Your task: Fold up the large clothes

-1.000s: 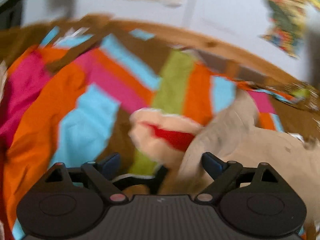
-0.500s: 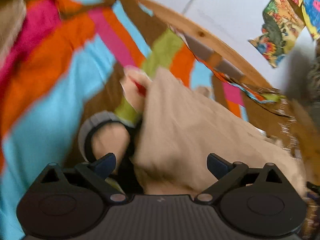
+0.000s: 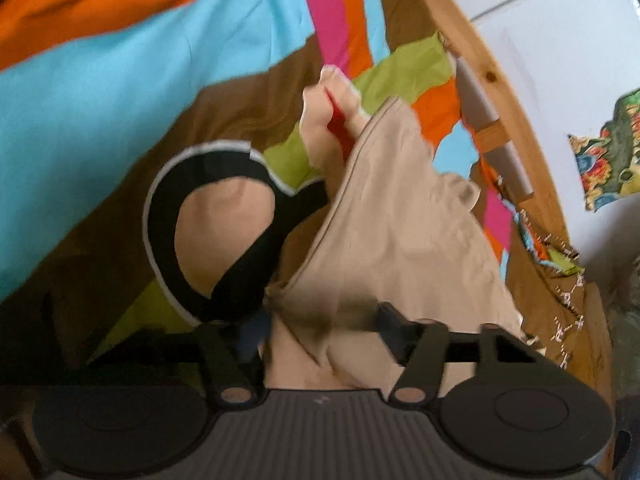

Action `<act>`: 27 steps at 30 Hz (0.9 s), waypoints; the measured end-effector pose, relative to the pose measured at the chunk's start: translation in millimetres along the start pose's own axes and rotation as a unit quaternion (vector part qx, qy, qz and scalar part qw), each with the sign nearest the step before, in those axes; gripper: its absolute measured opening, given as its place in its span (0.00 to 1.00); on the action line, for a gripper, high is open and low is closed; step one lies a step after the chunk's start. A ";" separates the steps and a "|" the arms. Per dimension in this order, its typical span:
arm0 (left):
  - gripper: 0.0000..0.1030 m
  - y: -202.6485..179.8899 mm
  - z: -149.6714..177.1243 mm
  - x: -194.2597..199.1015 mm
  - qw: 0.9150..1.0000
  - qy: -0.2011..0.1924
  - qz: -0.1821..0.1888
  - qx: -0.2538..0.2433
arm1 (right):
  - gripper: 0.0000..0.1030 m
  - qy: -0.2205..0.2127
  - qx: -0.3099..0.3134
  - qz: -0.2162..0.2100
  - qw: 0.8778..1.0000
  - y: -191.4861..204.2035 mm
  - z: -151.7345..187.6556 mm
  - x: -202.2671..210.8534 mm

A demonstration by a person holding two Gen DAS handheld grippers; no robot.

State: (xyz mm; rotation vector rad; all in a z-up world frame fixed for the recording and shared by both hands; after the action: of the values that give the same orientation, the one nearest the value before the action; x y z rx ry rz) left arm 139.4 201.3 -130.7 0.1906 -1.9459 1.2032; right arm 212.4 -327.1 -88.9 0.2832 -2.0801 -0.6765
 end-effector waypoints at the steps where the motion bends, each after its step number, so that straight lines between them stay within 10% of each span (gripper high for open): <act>1: 0.60 -1.0 1.3 1.3 1.000 -0.001 0.001 -0.003 | 0.64 0.016 -0.008 0.007 1.000 -3.6 4.8 2.5; 7: 0.69 2.5 9.9 4.7 1.000 0.025 0.010 -0.006 | 0.64 -0.005 -0.033 -0.003 0.999 -8.7 -0.1 5.4; 12: 0.75 -0.2 5.6 -0.2 1.000 0.019 0.019 0.006 | 0.37 -0.063 0.001 0.052 0.997 -11.3 -15.2 0.5; 19: 0.09 -12.1 0.6 8.3 0.998 -0.030 -0.035 -0.044 | 0.10 -0.085 0.023 0.071 0.994 -3.7 -15.8 7.0; 27: 0.02 -54.7 10.8 65.1 0.990 -0.080 -0.024 -0.117 | 0.04 -0.117 0.039 0.085 0.989 14.7 -1.8 63.9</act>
State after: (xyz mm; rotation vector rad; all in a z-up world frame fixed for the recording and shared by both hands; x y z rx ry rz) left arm 118.8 181.5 -50.0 0.2138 -2.1909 0.9429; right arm 178.4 -343.8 -35.3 0.0701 -2.3266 -0.5483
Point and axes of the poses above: each gripper's, at about its wrist camera, not at the fingertips, and x roughly against the way its jaws point, y to its left, z to its underside, the point moved 8 cm from there along -x, roughly the way its jaws point, and after that the axes turned 10 degrees about y, right-handed, at the moved point
